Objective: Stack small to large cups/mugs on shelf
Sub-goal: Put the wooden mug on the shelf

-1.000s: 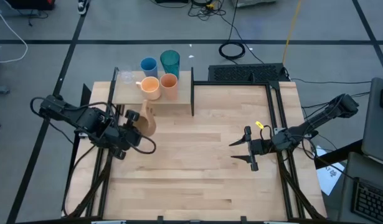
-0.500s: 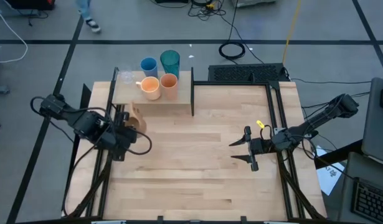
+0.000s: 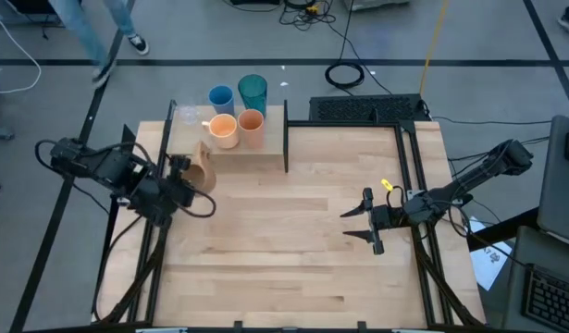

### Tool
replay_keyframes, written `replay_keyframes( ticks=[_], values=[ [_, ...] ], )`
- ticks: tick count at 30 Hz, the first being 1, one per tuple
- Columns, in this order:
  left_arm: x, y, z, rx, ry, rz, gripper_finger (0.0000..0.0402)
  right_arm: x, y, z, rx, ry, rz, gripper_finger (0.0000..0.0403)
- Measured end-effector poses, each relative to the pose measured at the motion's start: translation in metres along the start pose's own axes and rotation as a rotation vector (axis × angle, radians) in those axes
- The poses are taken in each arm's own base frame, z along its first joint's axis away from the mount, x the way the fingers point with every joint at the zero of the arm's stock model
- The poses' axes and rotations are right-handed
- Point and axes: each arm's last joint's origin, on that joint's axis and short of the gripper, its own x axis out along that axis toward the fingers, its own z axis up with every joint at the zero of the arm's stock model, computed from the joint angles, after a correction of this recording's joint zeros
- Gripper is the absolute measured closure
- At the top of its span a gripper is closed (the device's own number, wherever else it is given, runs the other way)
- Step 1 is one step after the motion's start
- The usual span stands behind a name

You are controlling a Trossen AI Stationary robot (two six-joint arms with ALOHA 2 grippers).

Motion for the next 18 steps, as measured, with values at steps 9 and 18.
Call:
replay_keyframes(
  ticks=[9,18],
  values=[
    [0.006,0.024,-0.004,0.001,0.050,0.047,0.0384,0.000,0.000,0.000,0.009,0.000,0.000,0.0195],
    [0.010,0.044,-0.010,-0.032,0.097,0.075,0.0384,0.000,0.000,0.000,0.028,0.003,0.000,0.0195]
  ],
)
